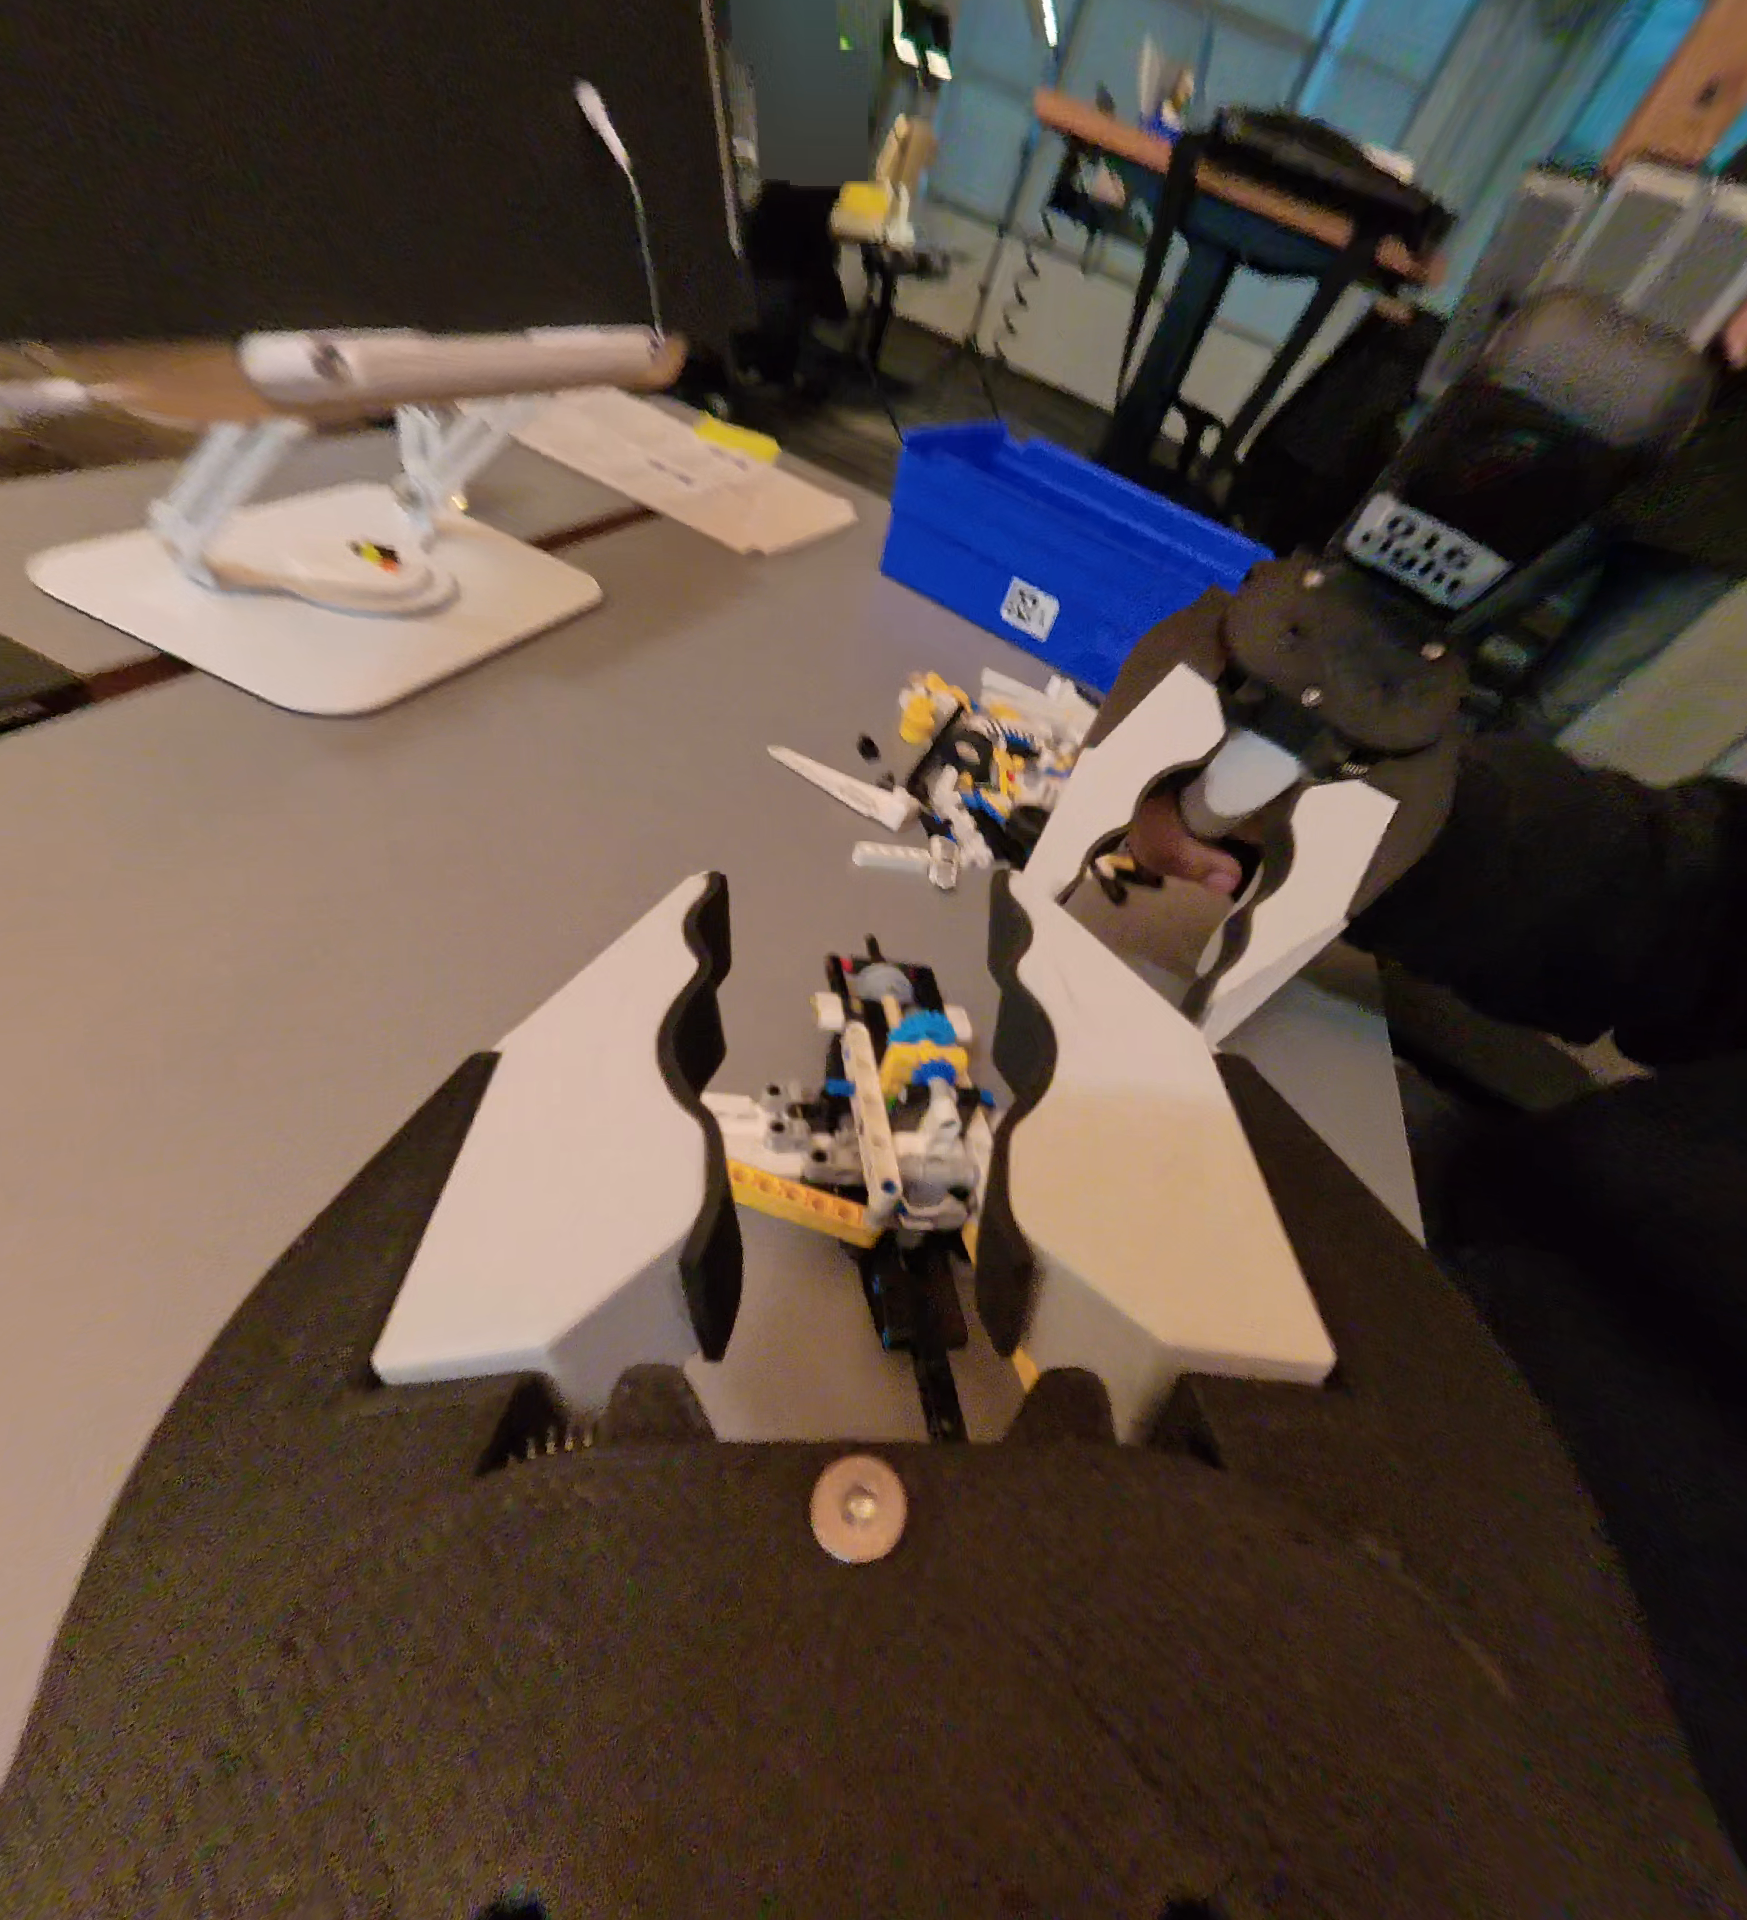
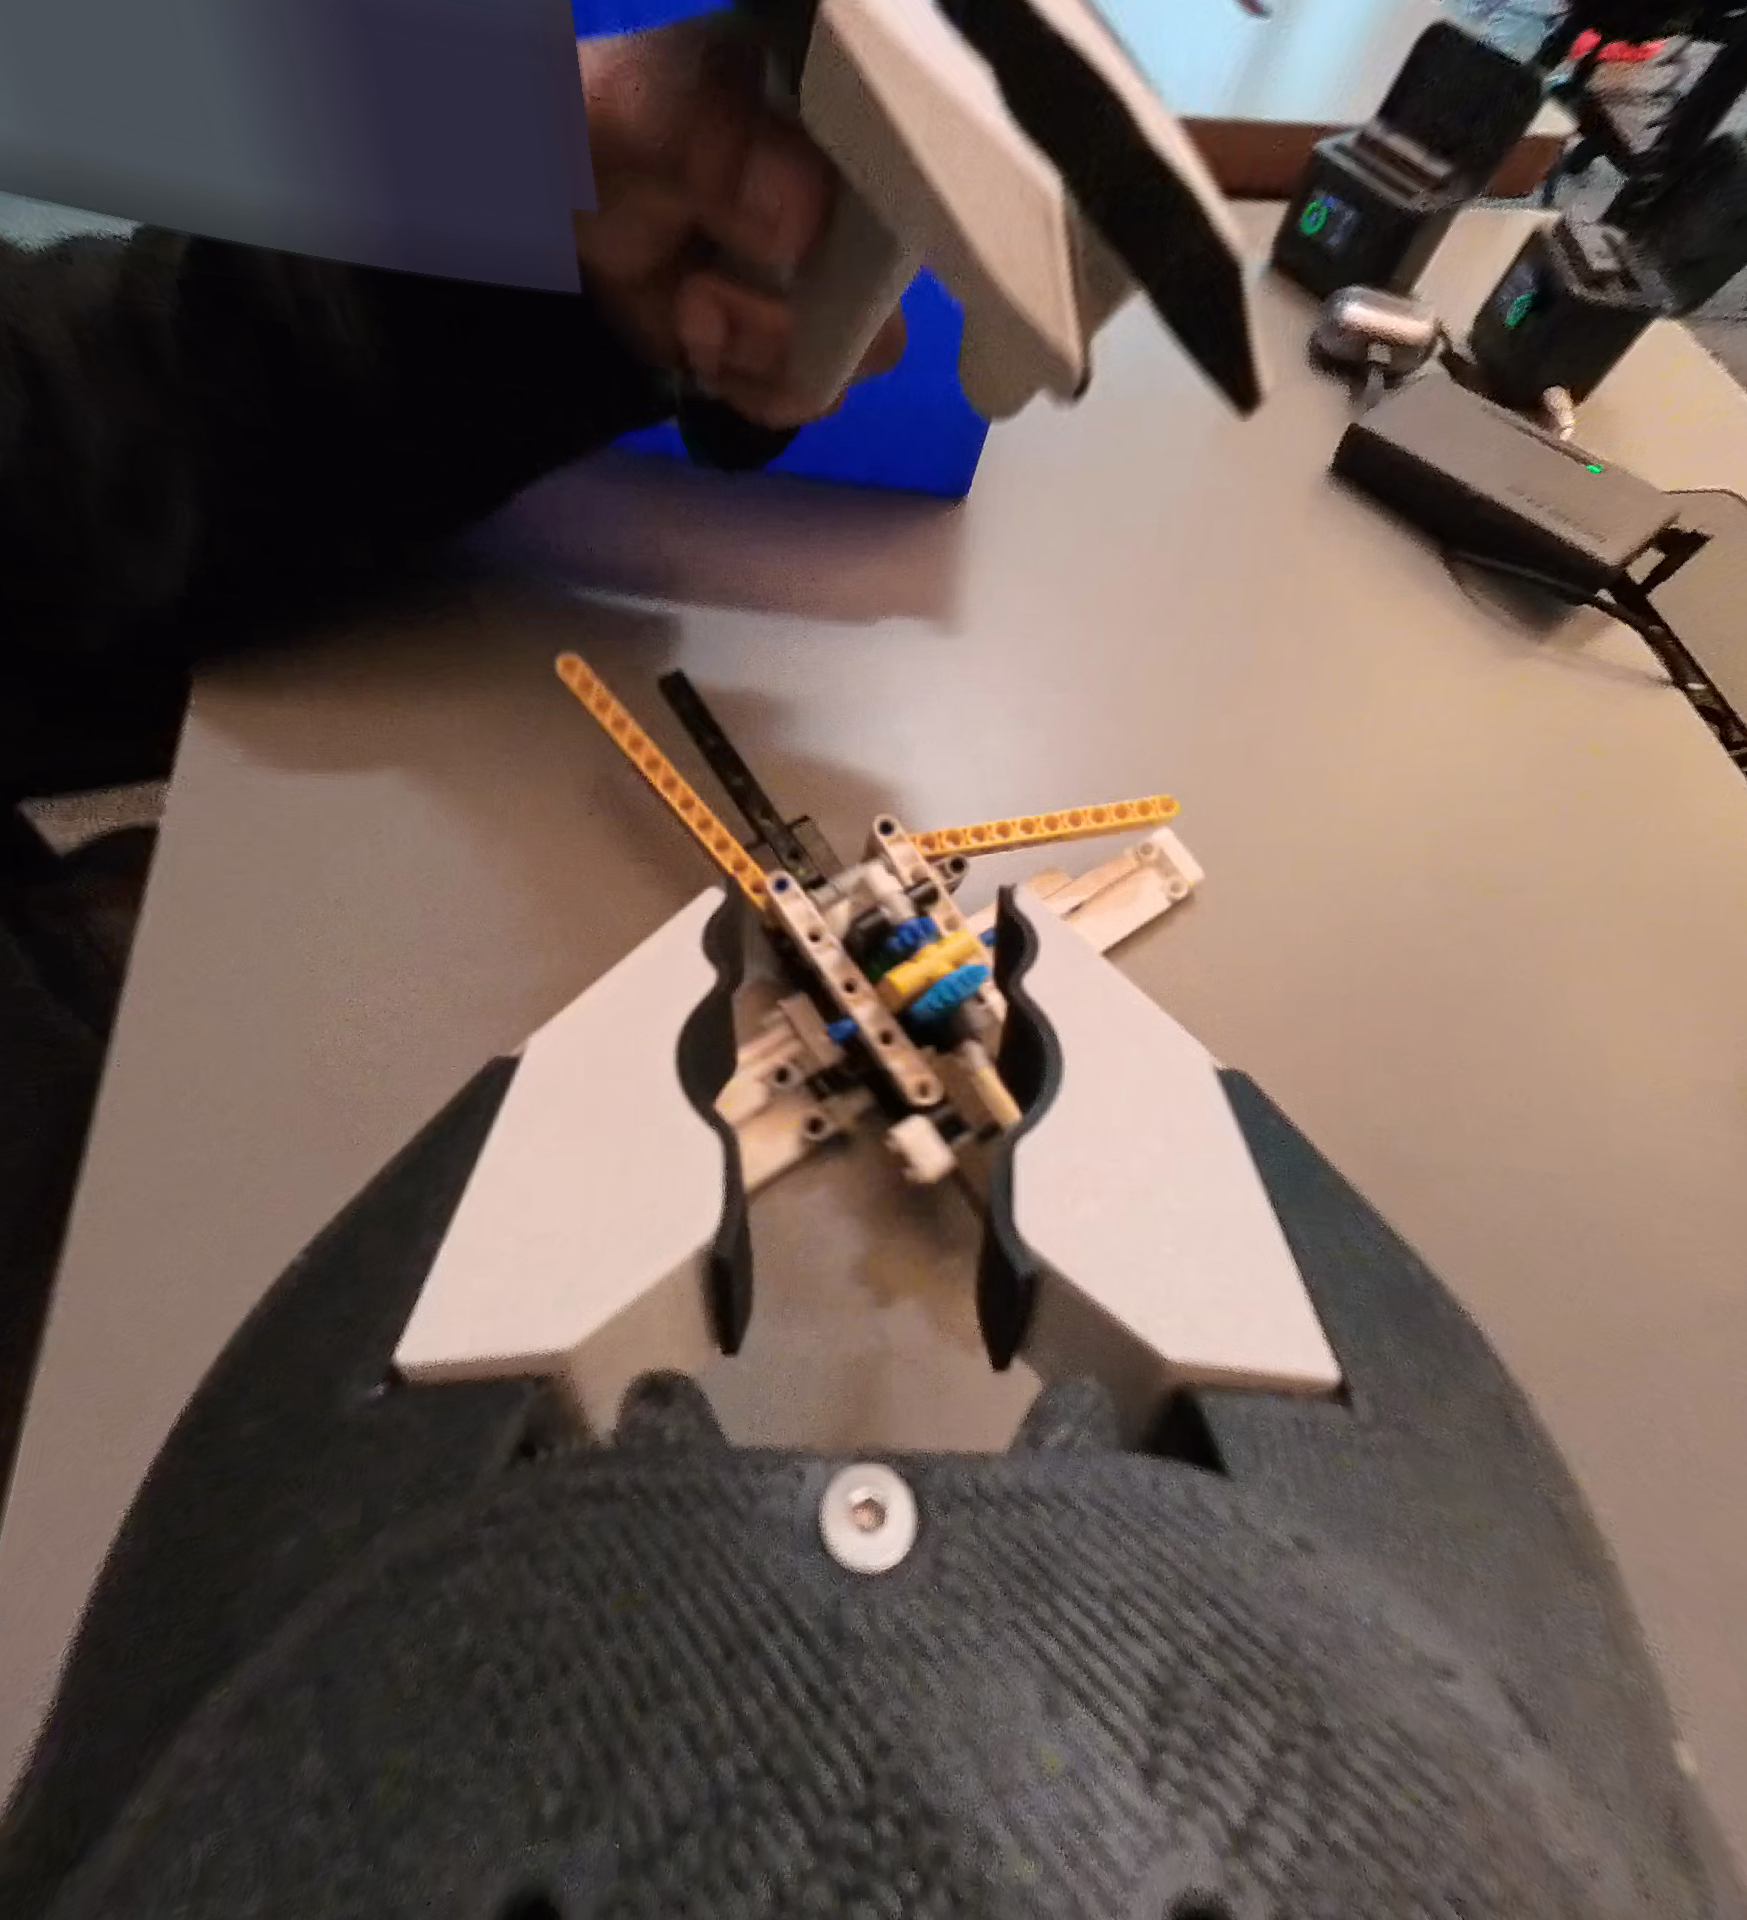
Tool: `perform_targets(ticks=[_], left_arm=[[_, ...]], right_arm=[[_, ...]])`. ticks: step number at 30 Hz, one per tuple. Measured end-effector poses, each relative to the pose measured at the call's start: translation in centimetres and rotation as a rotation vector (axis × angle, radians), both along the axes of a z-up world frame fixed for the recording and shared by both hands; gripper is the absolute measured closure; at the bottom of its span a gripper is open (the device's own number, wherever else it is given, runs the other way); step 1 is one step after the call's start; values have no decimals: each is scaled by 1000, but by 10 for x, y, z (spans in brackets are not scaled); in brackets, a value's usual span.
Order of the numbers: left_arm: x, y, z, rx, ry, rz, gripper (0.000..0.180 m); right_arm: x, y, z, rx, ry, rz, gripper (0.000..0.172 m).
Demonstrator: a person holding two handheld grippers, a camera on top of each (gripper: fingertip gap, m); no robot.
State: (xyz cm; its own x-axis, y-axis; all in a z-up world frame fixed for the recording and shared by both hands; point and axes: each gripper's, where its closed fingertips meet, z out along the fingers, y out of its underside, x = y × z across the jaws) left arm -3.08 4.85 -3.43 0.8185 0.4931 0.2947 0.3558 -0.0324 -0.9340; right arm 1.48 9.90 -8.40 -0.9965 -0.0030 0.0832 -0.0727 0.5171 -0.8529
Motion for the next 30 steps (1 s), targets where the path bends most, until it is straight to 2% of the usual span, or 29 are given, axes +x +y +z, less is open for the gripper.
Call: perform_targets(ticks=[5,7,8,10,12,14,16,18,21,23,25,27,30], left_arm=[[10,14,-41,-292,27,-51,120],[12,1,-63,-483,67,-12,120],[12,-9,-69,-527,101,29,122],[25,-20,-77,-503,124,22,122],[43,-11,-73,-359,58,-40,114],[63,8,-72,-264,-11,-144,95],[65,15,-92,-374,-23,-125,82],[53,15,-112,-524,6,-44,80],[40,18,-123,-612,30,28,92],[43,23,-129,-643,59,-10,100],[43,23,-131,-648,77,-13,106],[42,21,-130,-626,69,-12,126],[42,24,-126,-579,62,-15,134]], right_arm=[[24,-5,-21,62,114,34,131],[25,-7,-31,94,138,45,135],[26,-9,-34,100,137,55,135],[25,-11,-36,109,157,84,137],[23,-13,-39,132,185,125,138],[23,-18,-42,158,197,188,140],[21,-20,-46,225,231,249,142],[15,-18,-51,321,287,289,150],[13,-15,-53,401,325,321,154],[14,-15,-55,412,340,316,153],[11,-18,-57,402,381,287,150],[15,-23,-57,369,402,282,150],[17,-27,-62,374,434,289,150]])
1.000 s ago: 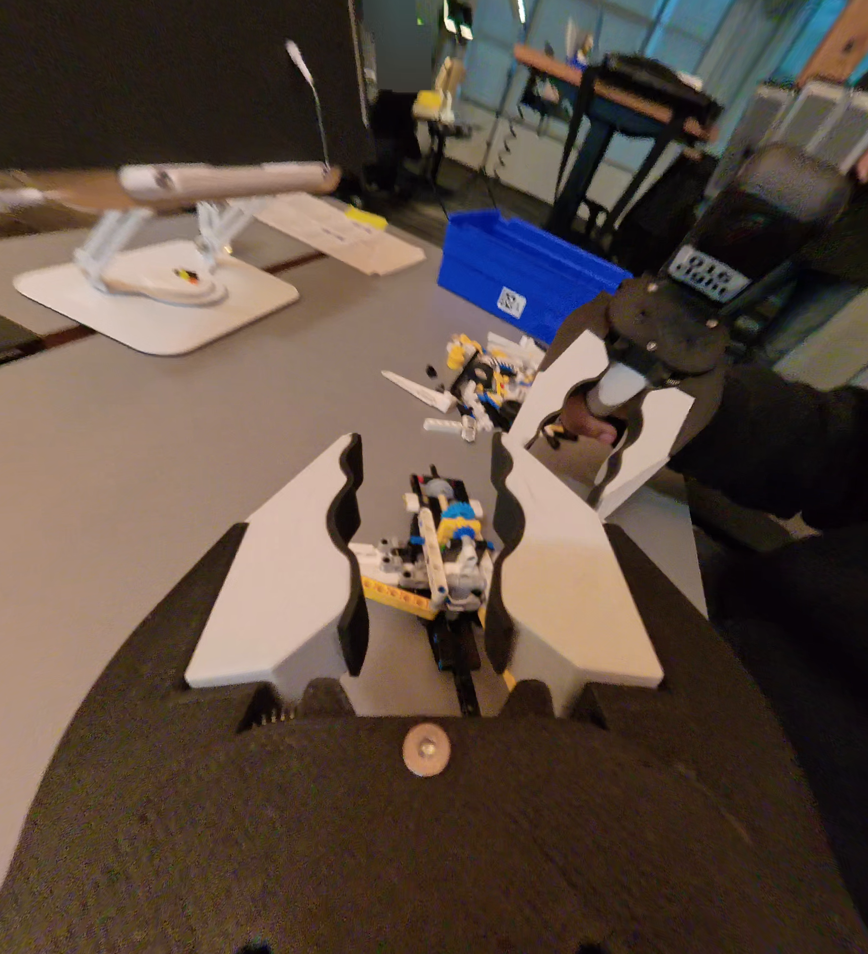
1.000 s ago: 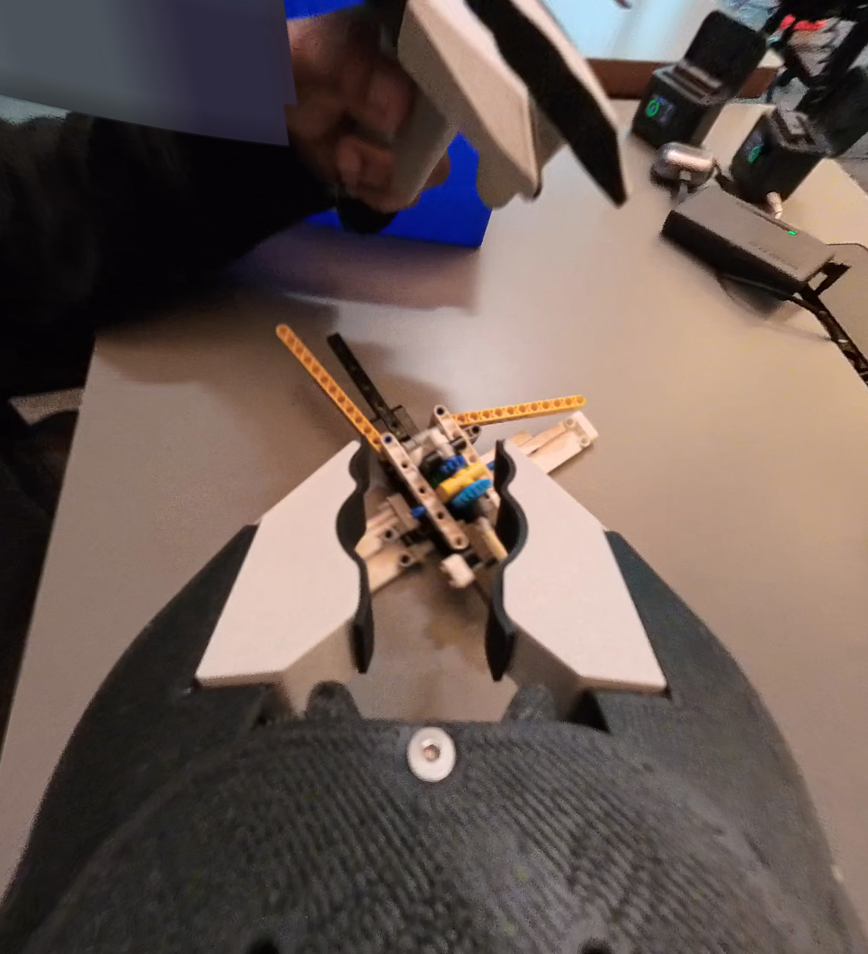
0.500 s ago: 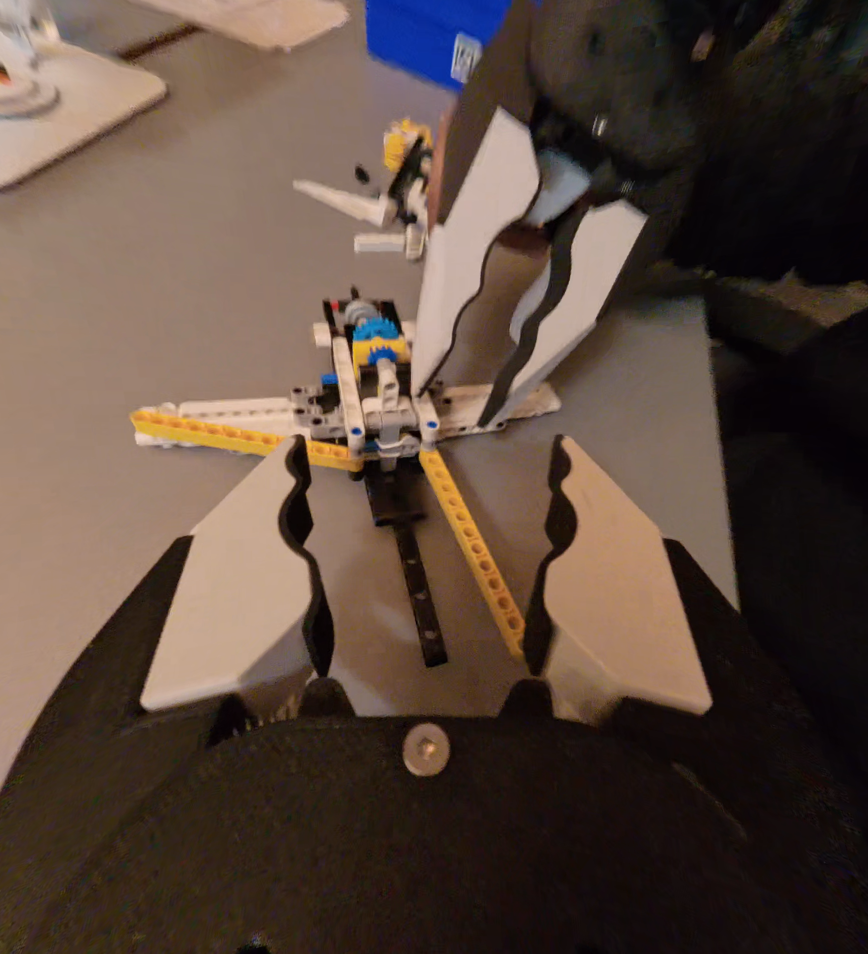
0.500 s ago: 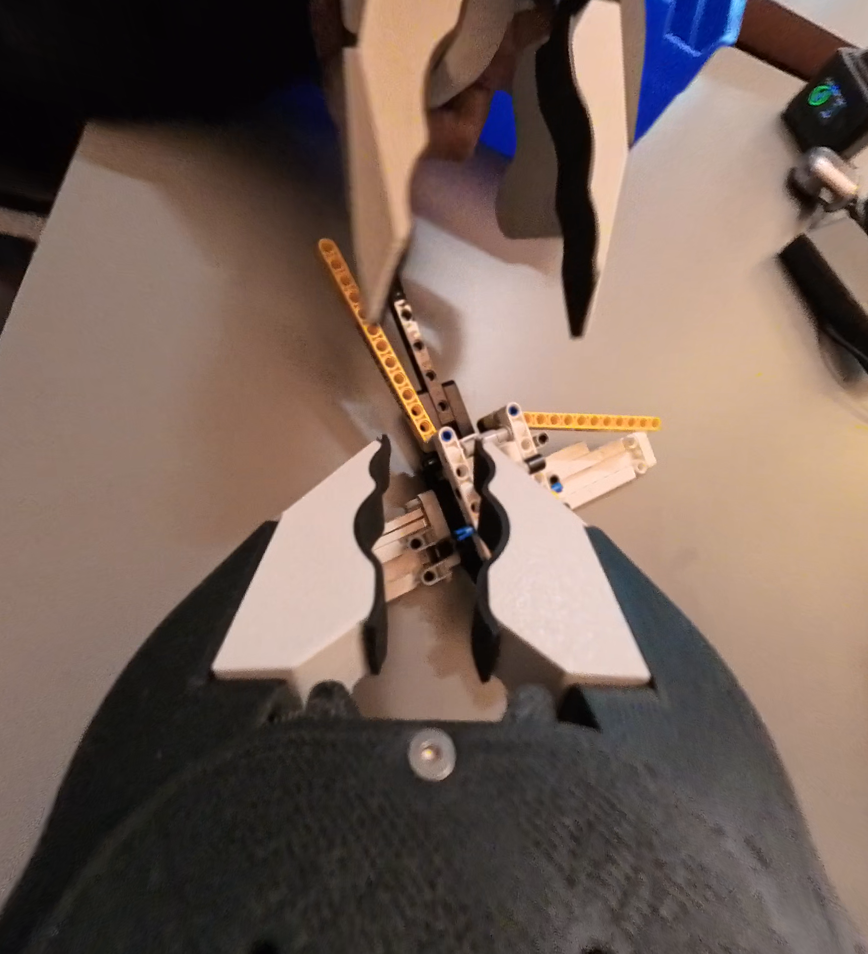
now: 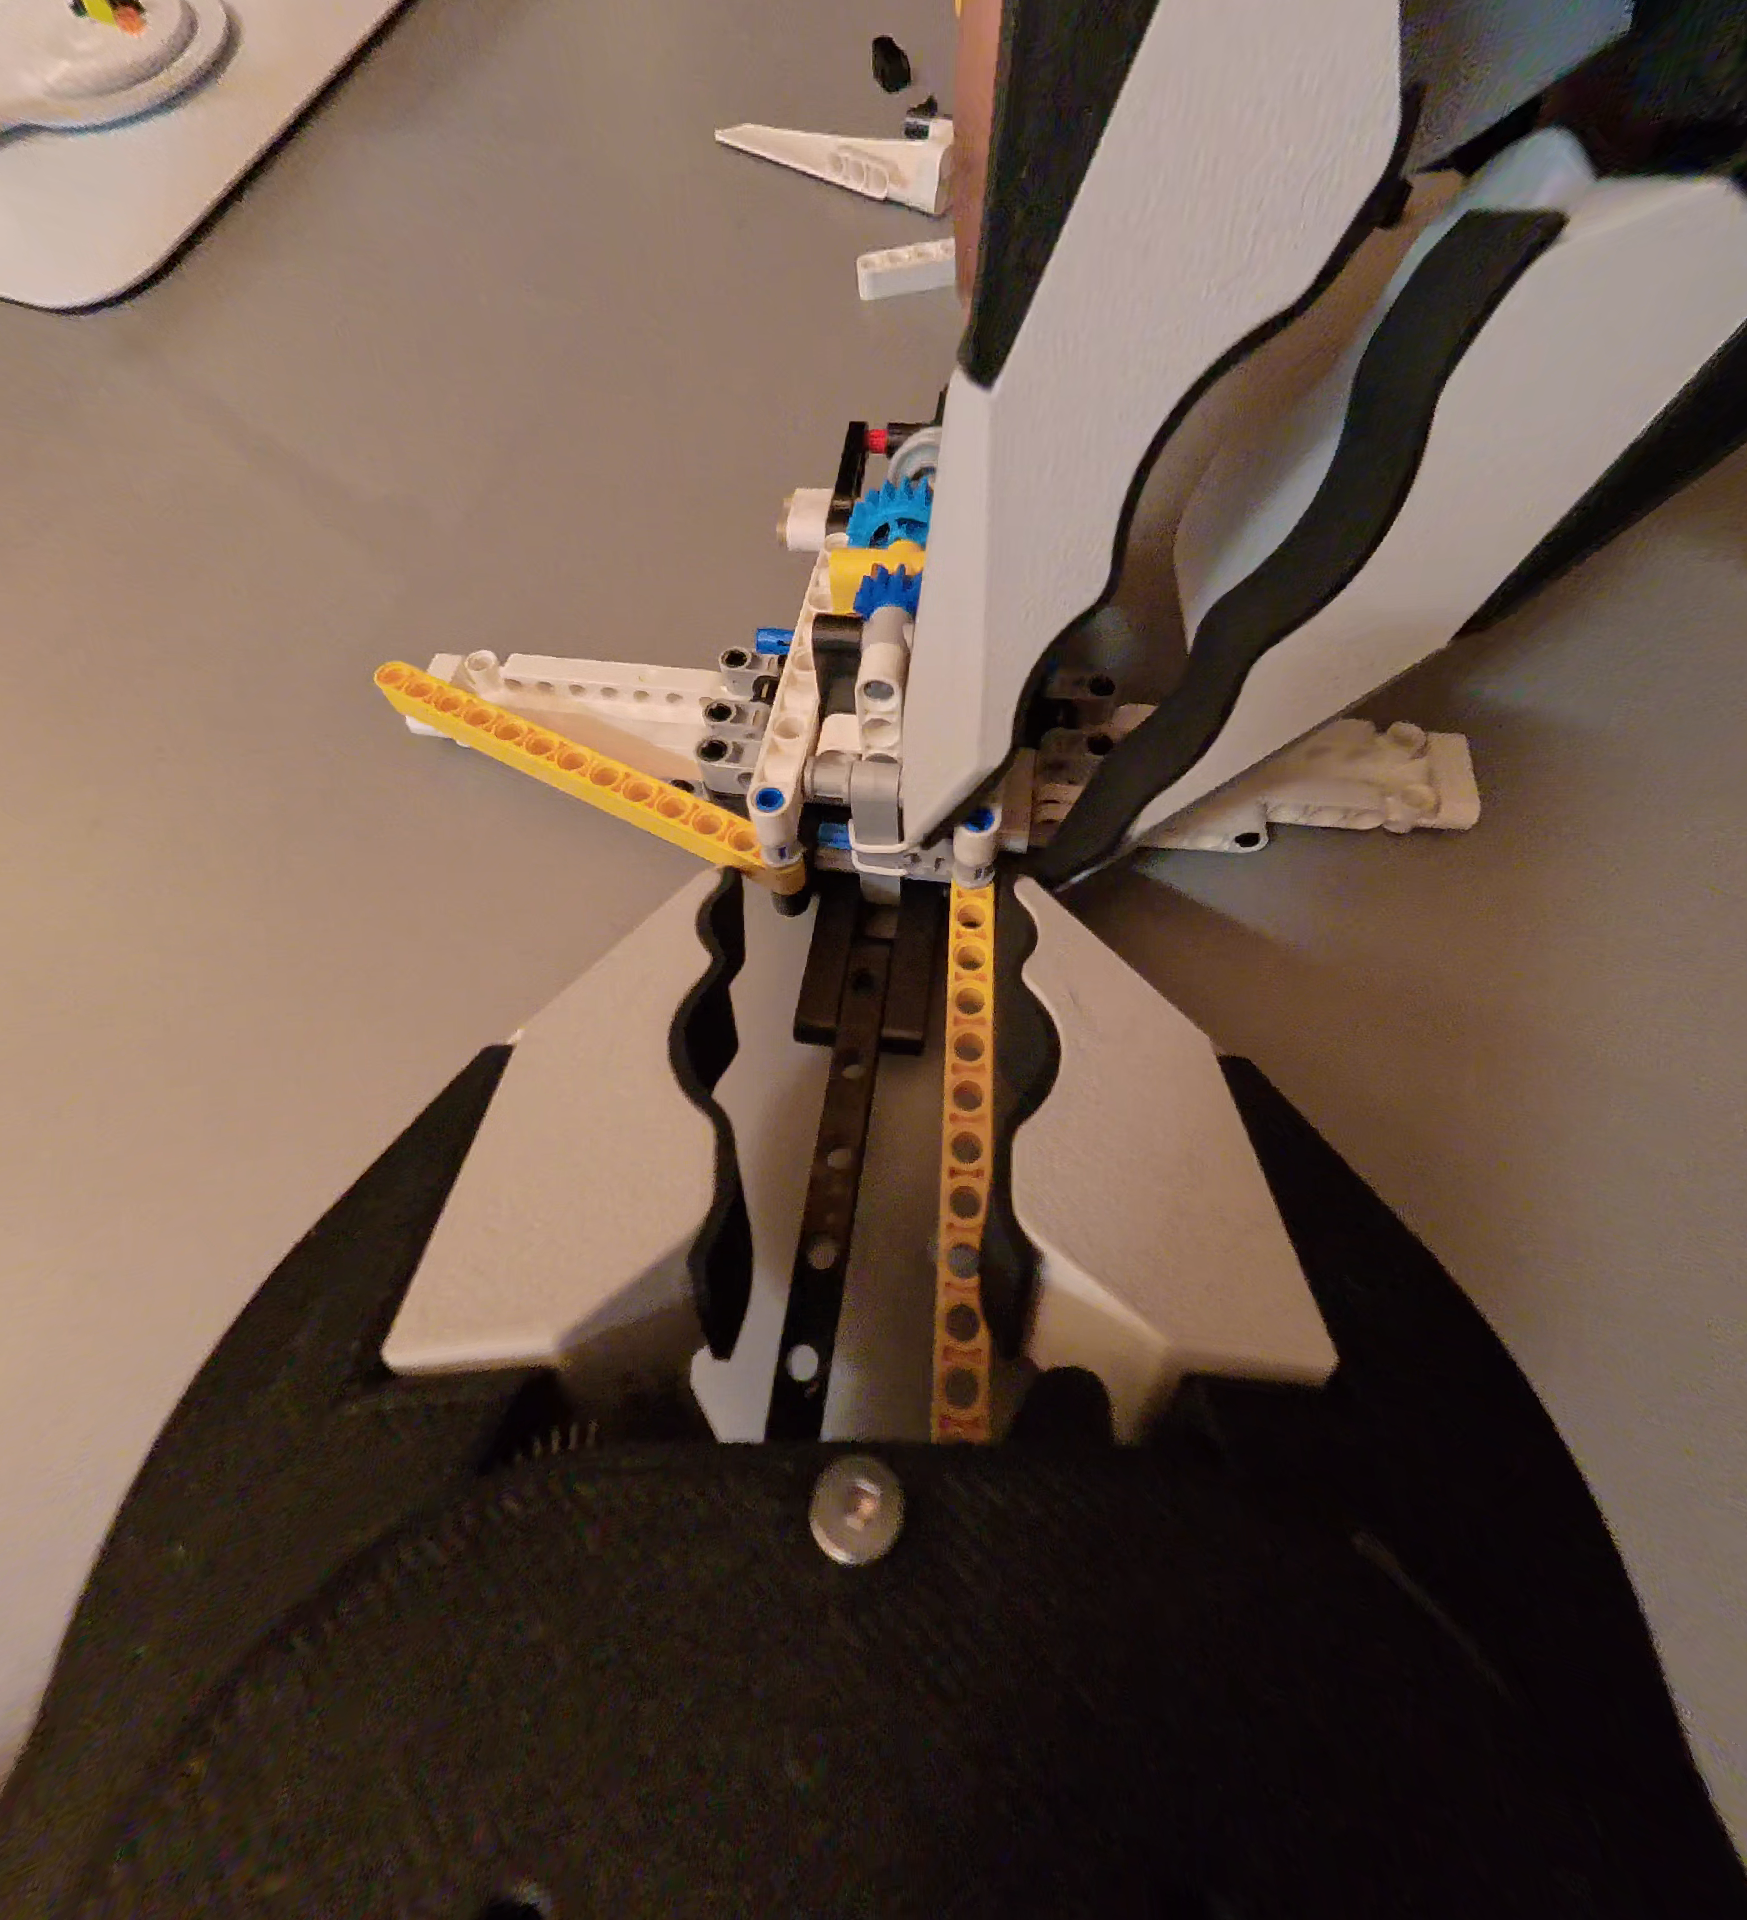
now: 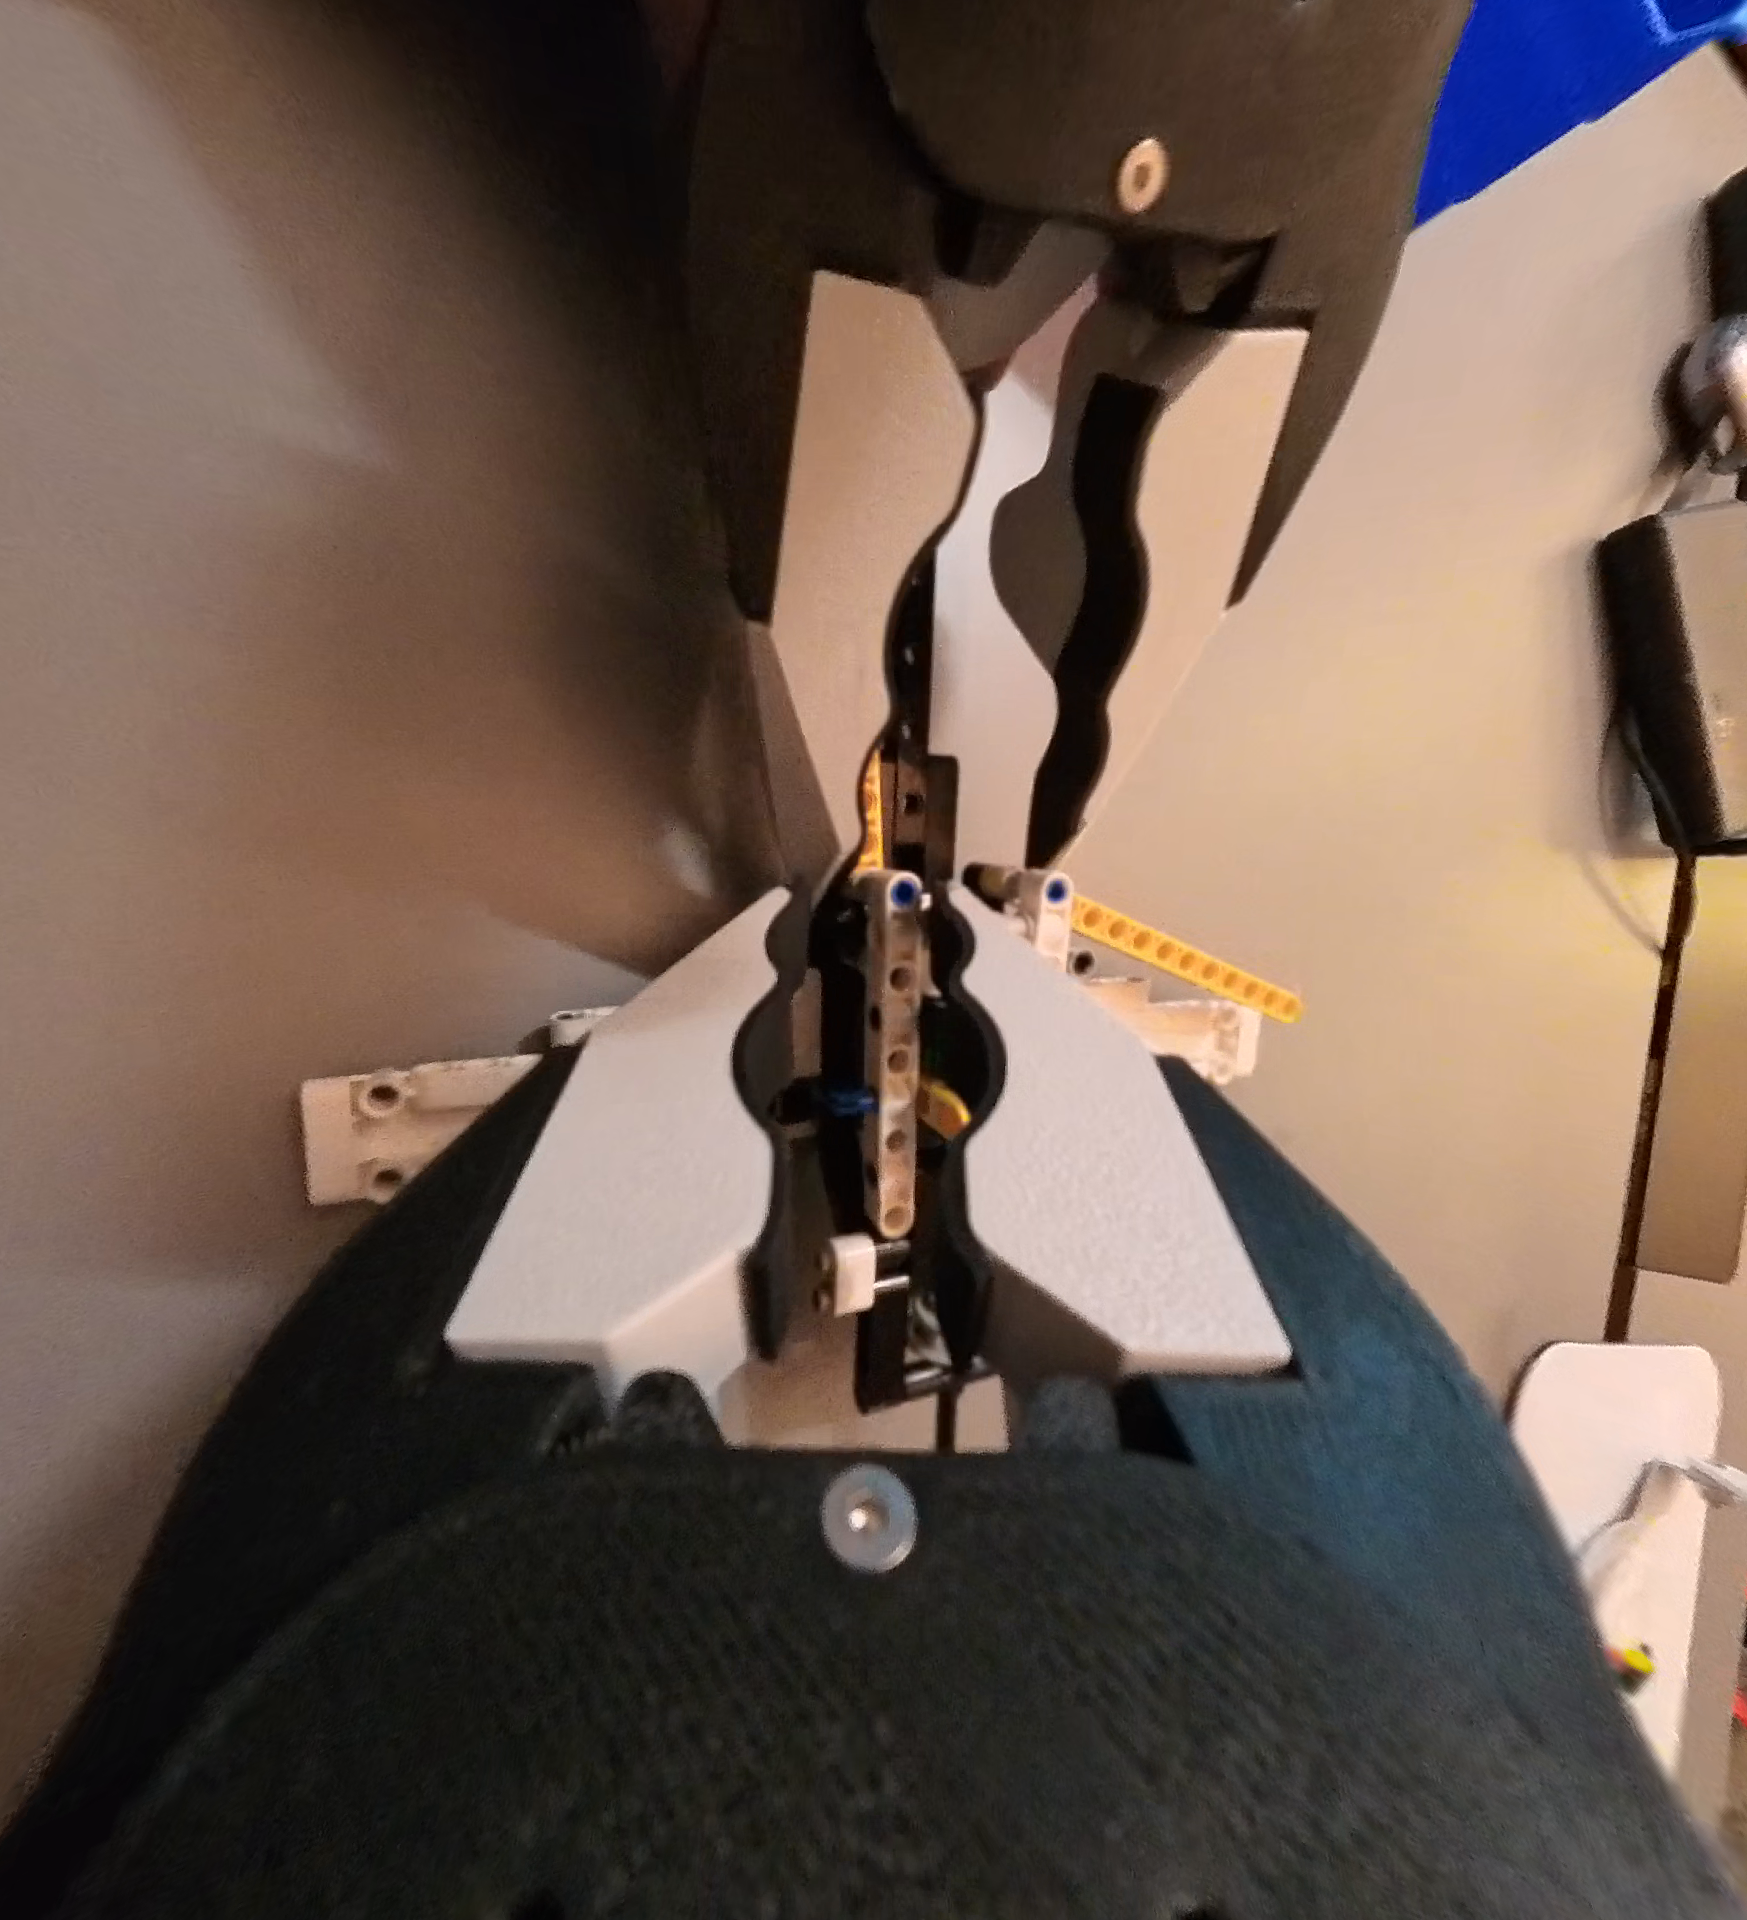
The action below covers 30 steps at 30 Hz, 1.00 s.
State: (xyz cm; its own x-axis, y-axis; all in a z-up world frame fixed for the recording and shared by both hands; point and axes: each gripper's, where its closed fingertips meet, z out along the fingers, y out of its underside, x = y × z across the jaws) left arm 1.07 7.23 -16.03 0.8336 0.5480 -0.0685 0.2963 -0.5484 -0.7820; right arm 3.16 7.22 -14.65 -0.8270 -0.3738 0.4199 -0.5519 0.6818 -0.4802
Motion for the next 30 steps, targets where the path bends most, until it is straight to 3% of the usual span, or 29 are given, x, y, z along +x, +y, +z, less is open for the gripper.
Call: perform_targets(ticks=[3,6,16,30], left_arm=[[1,0,-2,-7,6,-9,139],[3,2,-3,-1,-21,-8,141],[7,5,-8,3,-63,-25,145],[8,8,0,77,-62,-29,143]], right_arm=[[-1,-1,-2,22,27,13,154],[-3,0,-1,54,-52,-18,165],[3,5,-1,134,-275,3,167],[5,9,11,19,-502,1,167]])
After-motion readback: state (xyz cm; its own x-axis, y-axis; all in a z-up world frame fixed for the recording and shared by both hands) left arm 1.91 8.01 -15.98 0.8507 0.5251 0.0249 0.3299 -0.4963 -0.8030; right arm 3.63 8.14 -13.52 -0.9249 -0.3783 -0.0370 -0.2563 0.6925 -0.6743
